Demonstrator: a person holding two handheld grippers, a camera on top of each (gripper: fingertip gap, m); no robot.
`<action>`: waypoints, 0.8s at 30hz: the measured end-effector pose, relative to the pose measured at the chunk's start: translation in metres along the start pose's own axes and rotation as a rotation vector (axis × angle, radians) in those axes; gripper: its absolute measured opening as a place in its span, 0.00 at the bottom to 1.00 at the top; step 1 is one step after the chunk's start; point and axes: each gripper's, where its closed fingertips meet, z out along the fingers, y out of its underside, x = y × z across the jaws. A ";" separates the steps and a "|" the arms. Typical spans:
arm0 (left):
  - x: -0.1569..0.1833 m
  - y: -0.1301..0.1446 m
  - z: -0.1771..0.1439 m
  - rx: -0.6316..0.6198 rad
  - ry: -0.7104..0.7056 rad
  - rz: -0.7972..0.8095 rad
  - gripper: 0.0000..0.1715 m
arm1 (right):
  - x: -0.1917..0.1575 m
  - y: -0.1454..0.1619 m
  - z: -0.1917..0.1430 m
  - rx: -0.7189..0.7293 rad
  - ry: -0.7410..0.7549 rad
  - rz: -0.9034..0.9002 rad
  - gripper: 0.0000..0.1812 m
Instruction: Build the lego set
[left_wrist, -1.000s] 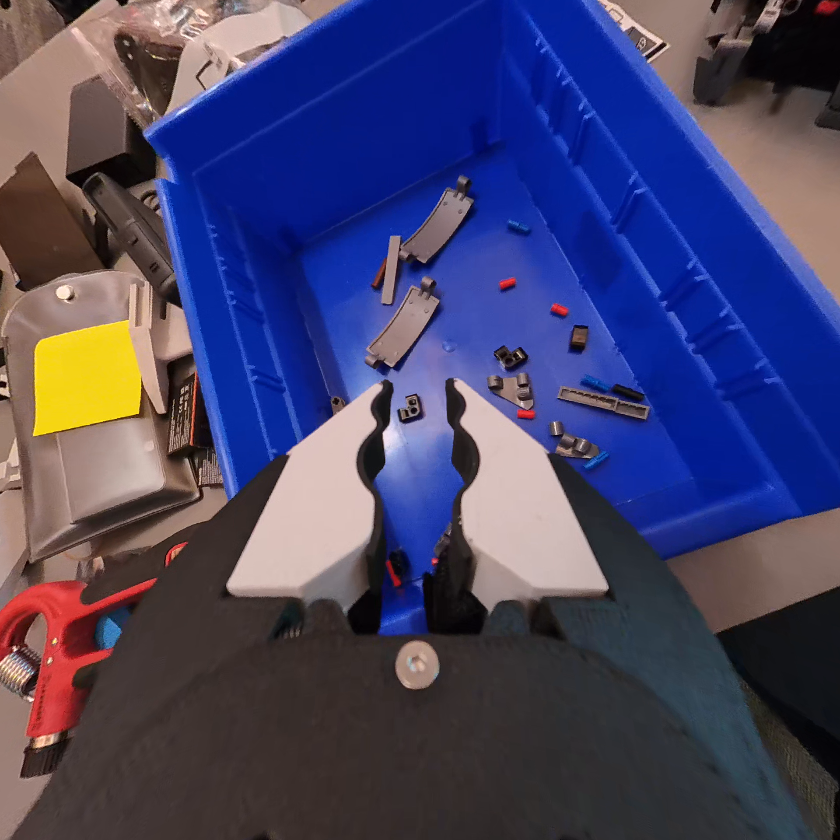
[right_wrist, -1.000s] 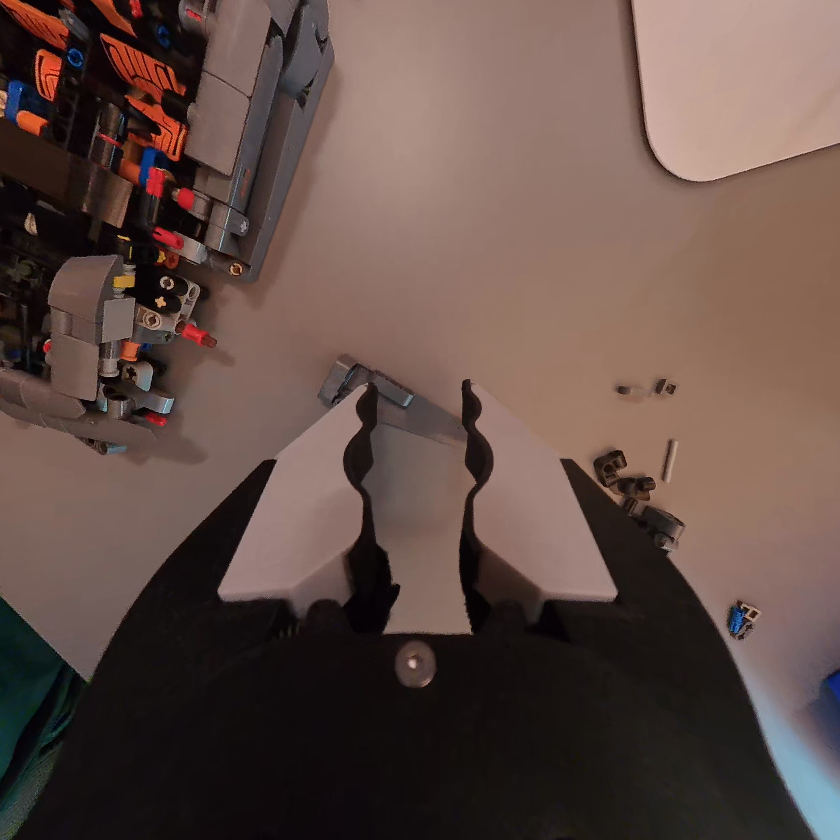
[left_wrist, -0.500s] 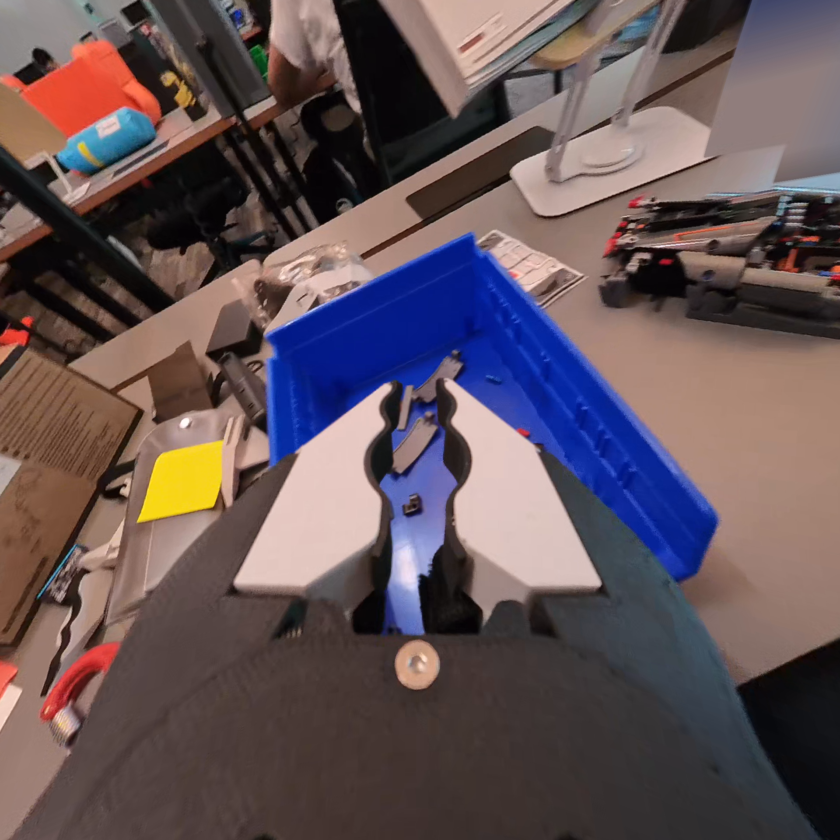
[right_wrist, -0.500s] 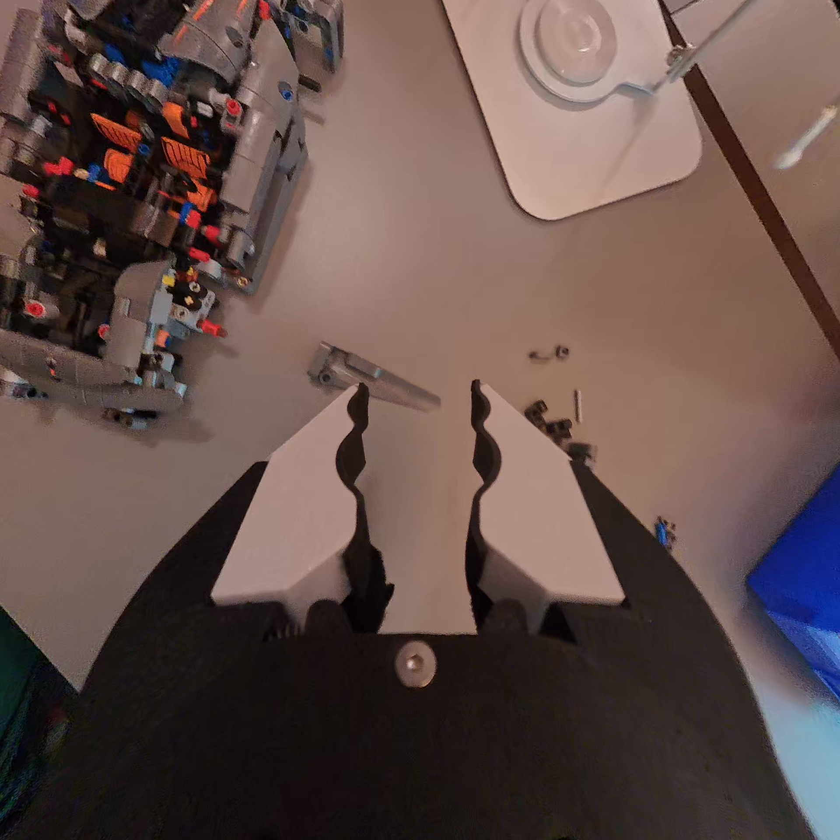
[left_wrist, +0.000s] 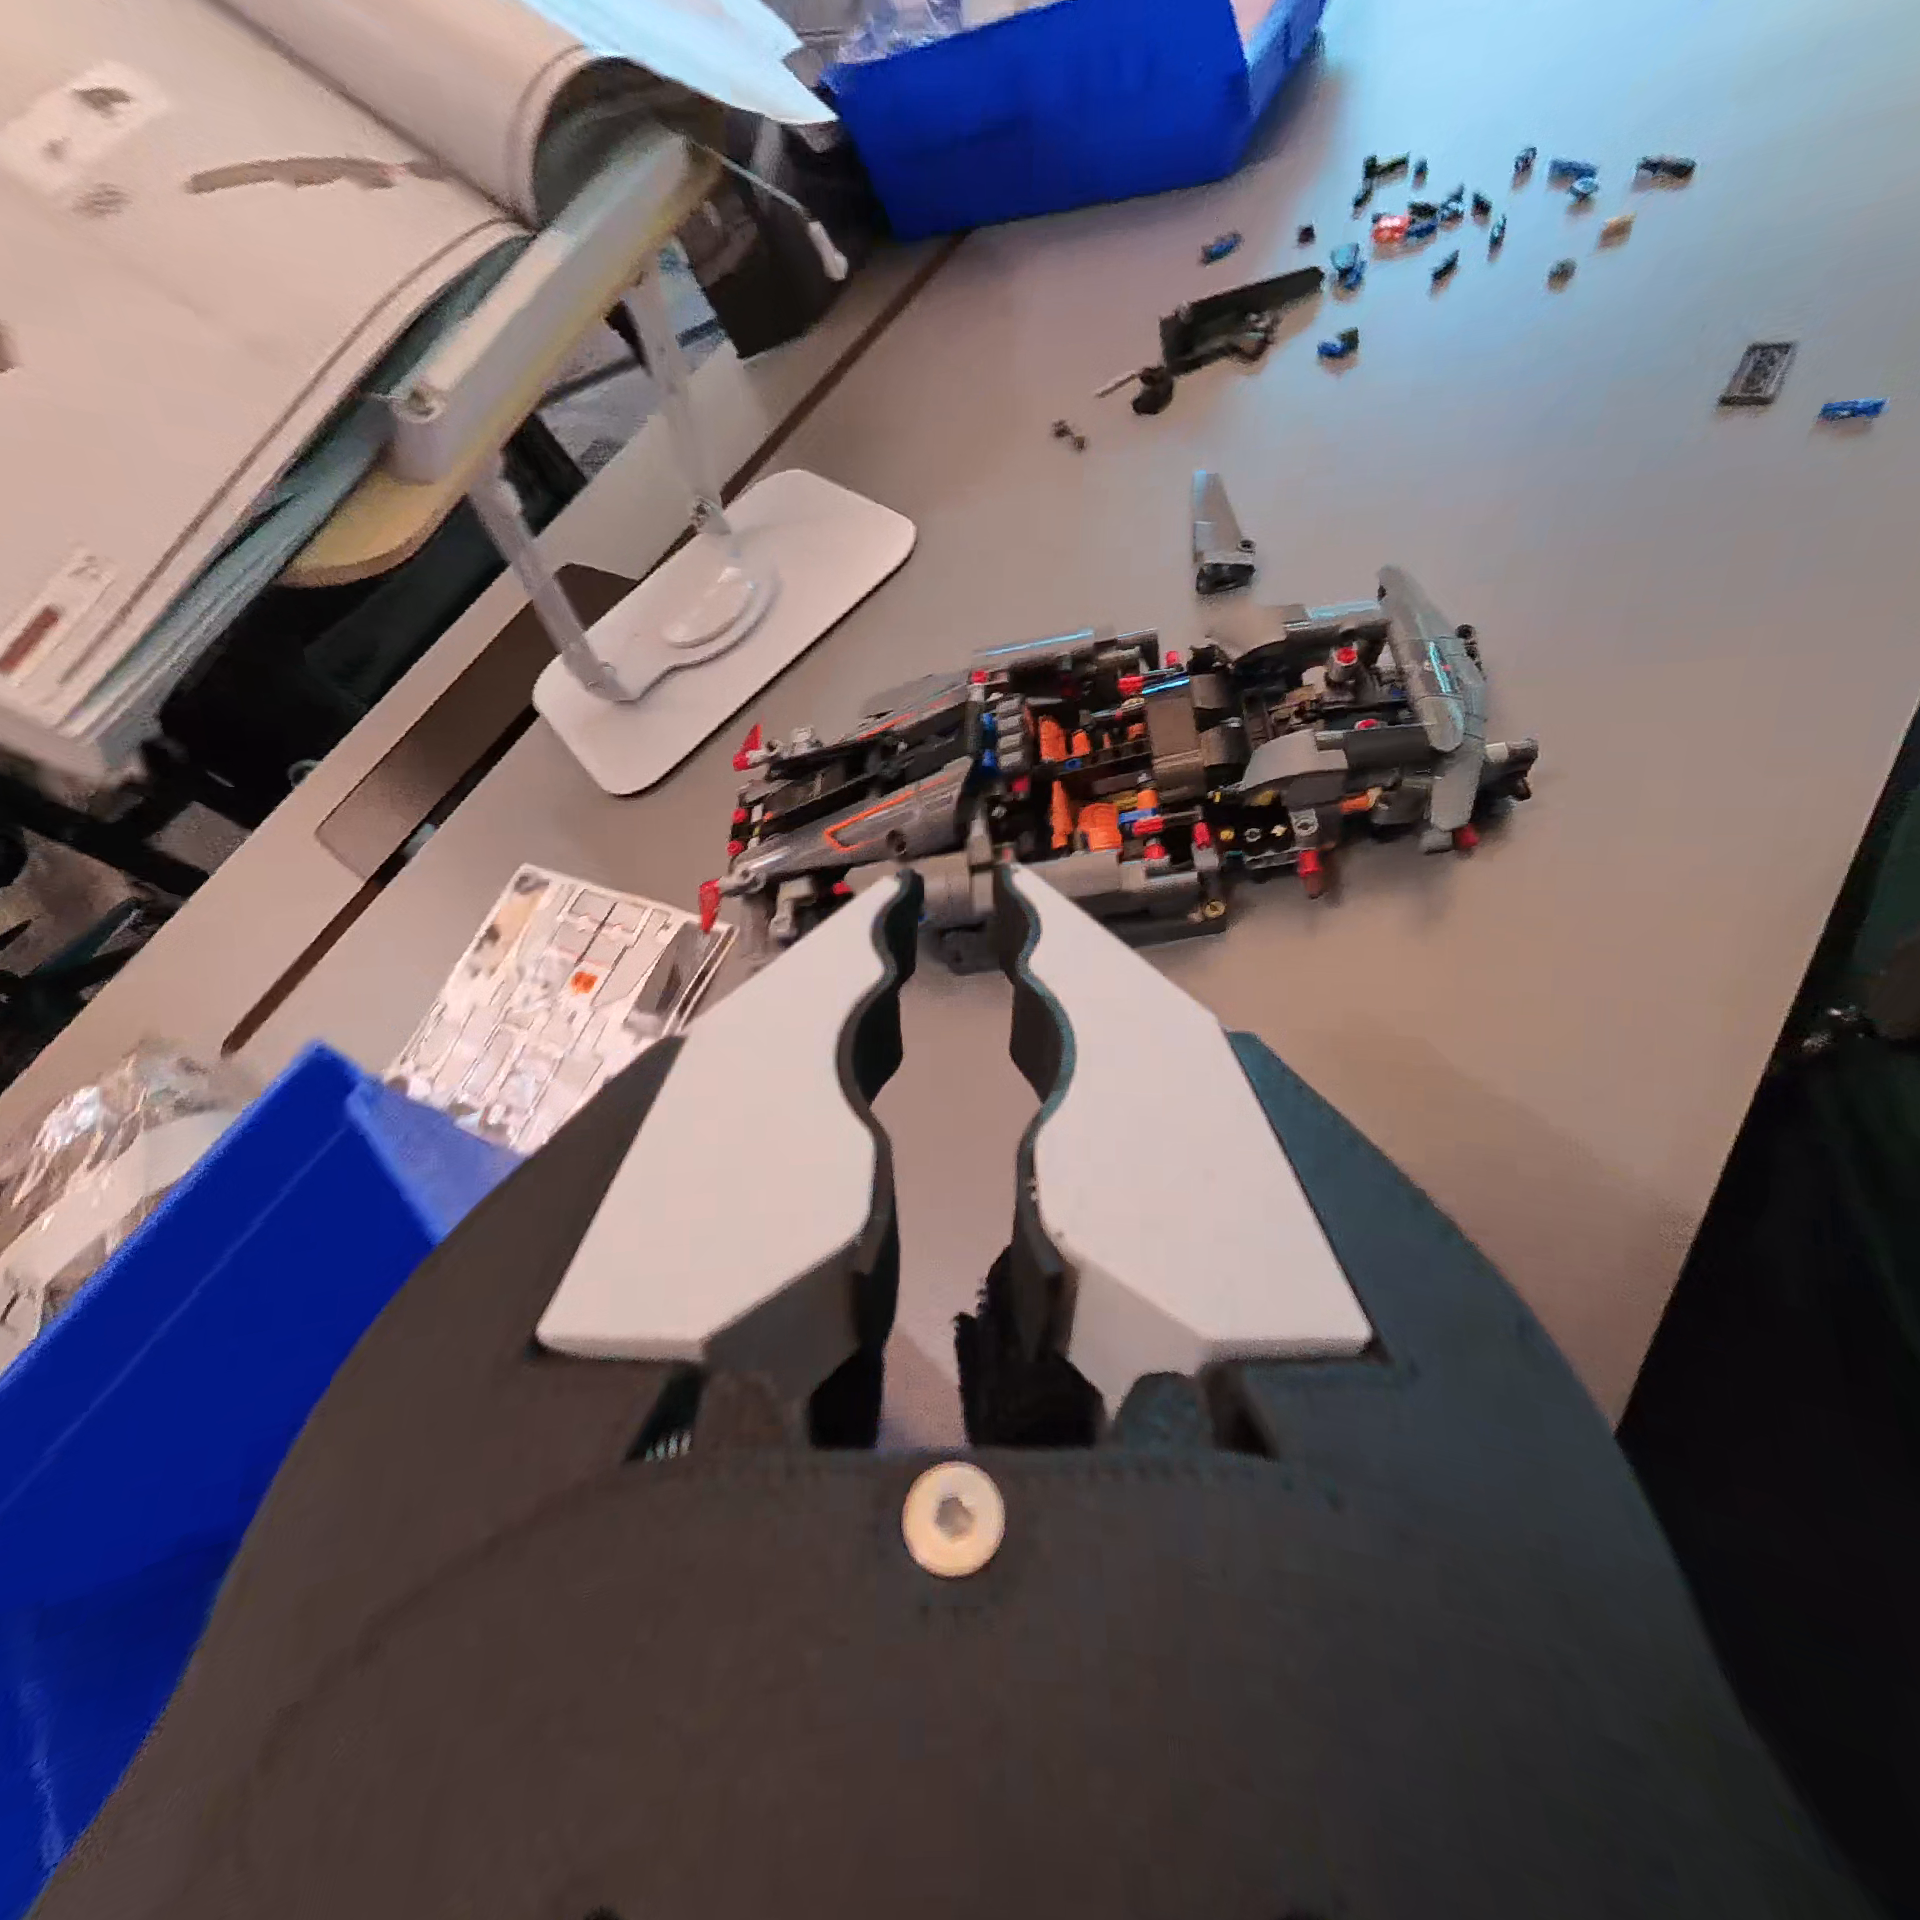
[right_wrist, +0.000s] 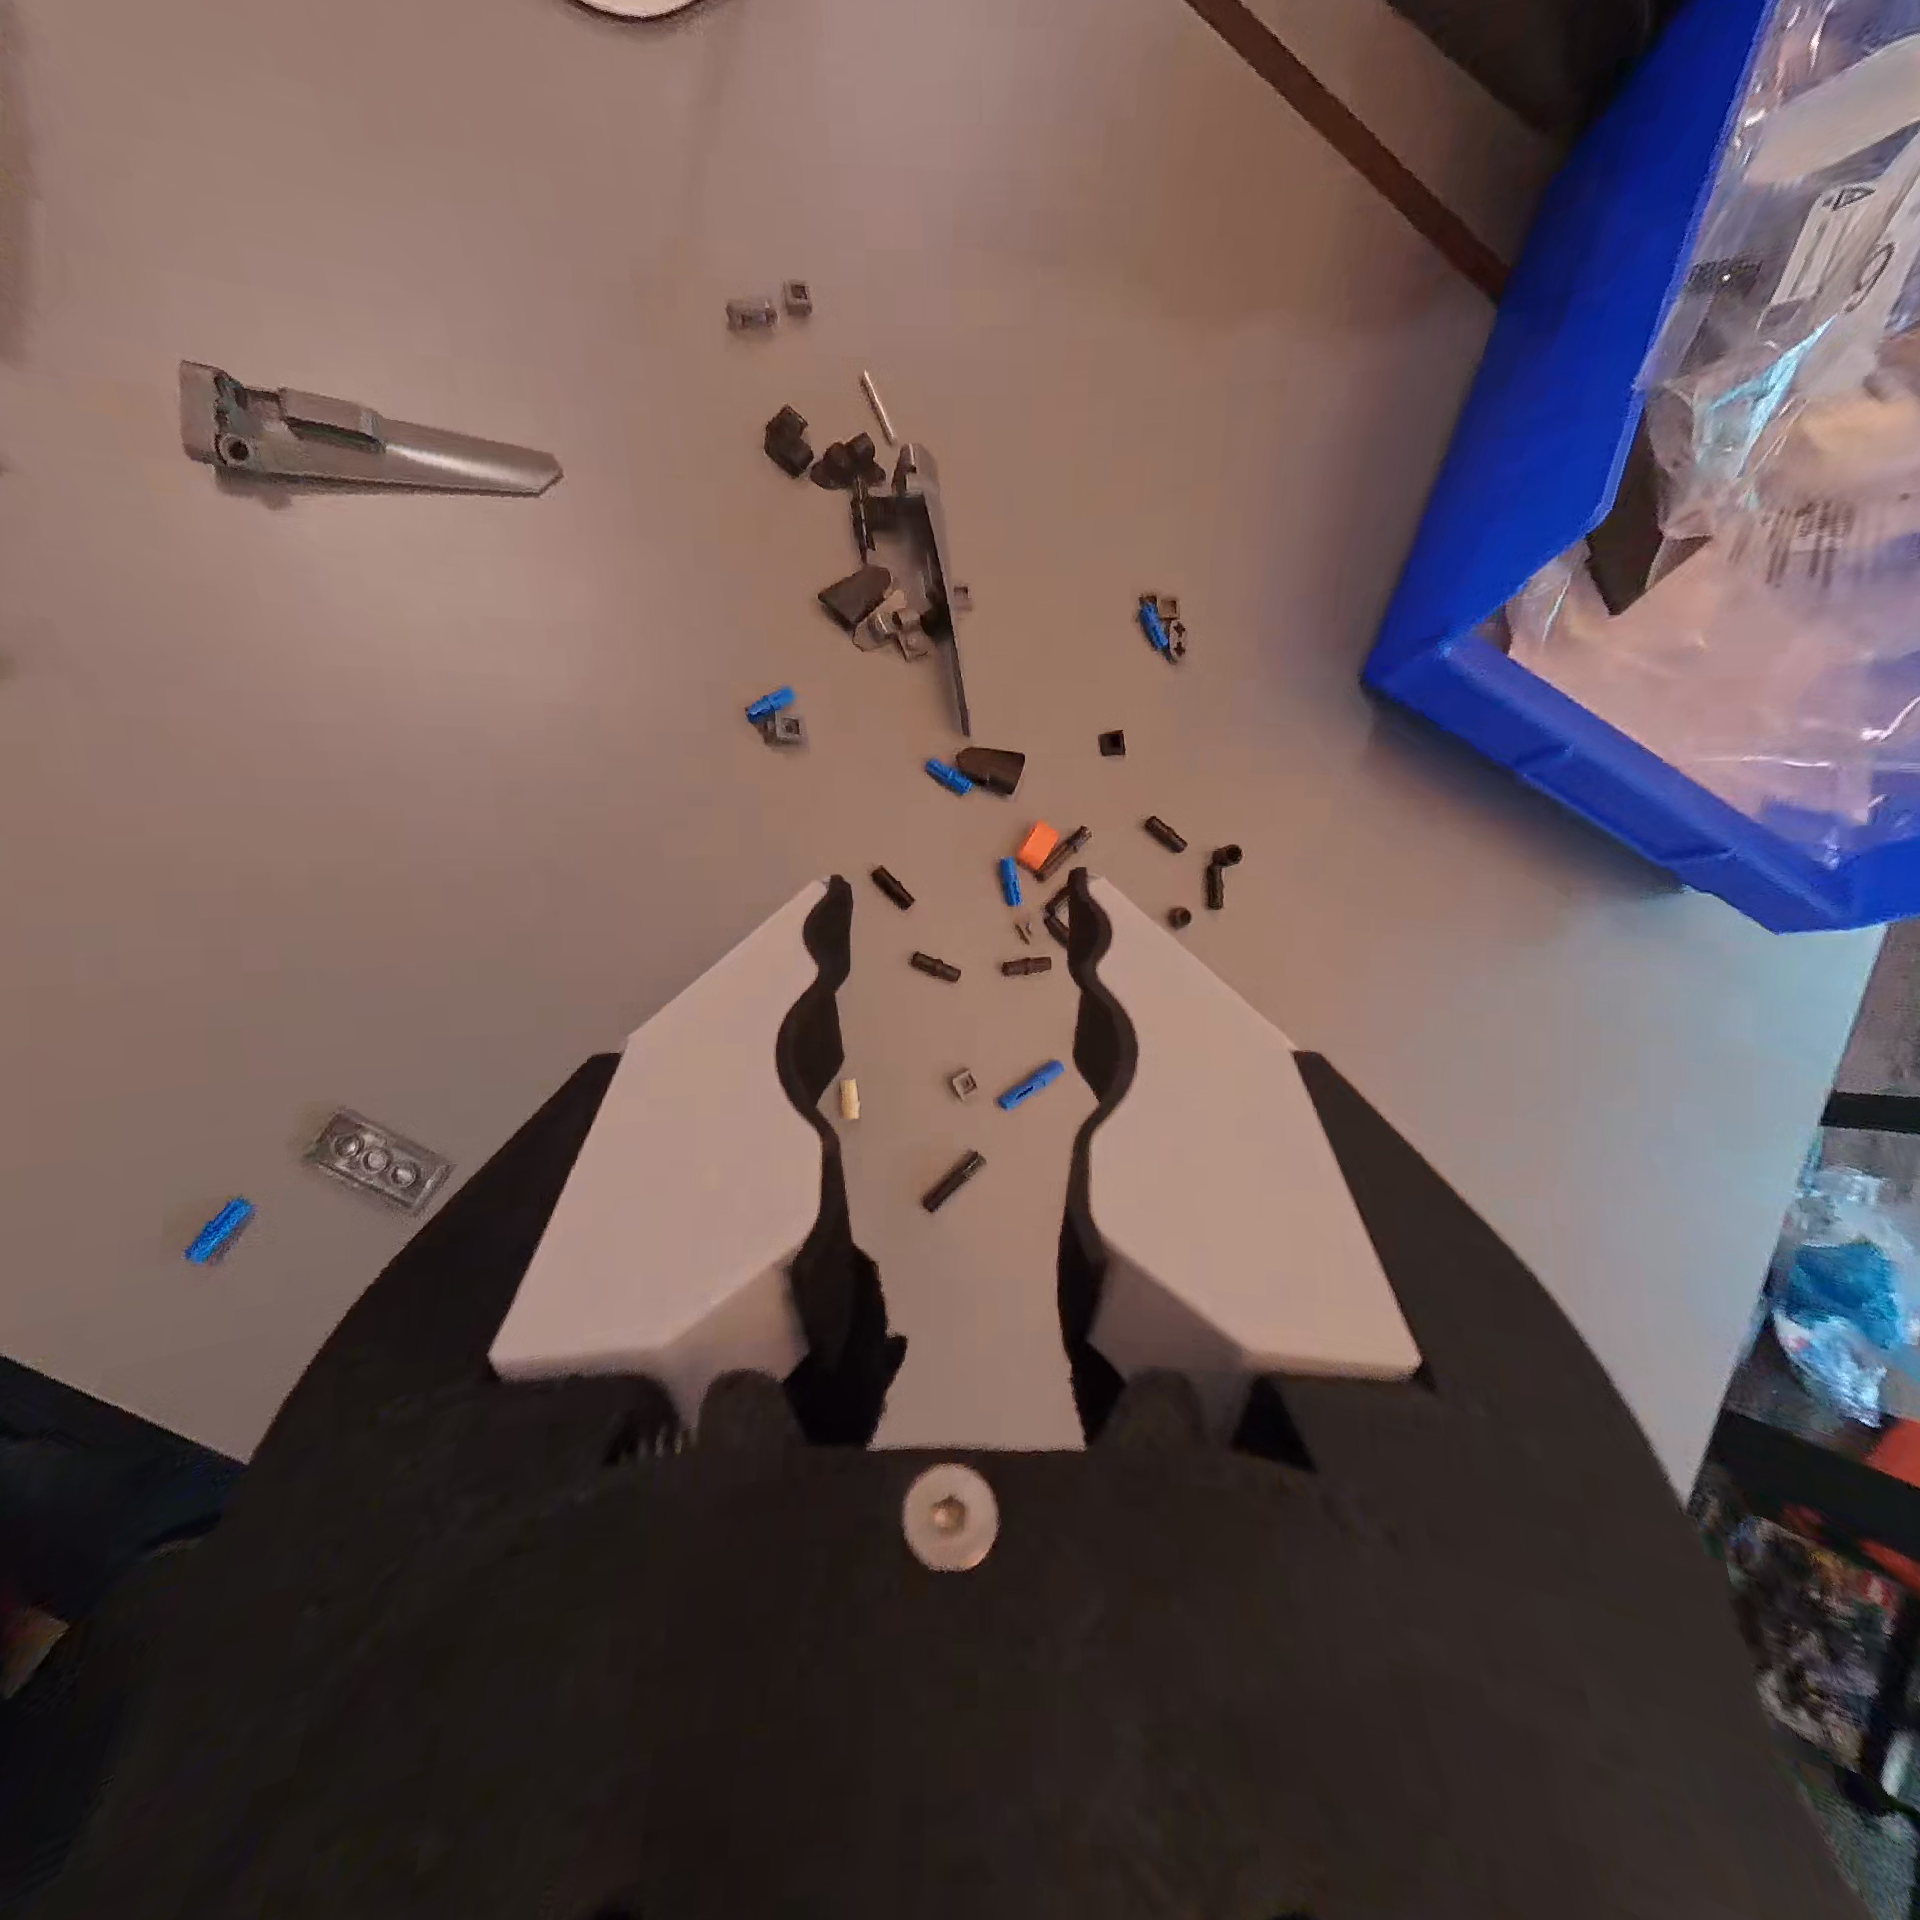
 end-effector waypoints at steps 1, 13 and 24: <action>0.006 -0.003 0.008 -0.006 0.014 0.014 0.07 | 0.001 0.000 0.003 0.013 -0.011 0.004 0.21; 0.043 -0.037 0.038 -0.017 0.079 0.055 0.07 | -0.003 -0.007 0.144 -0.090 -0.141 -0.138 0.00; 0.037 -0.065 0.091 0.046 0.135 0.020 0.19 | -0.021 -0.073 0.083 0.069 -0.214 -0.273 0.00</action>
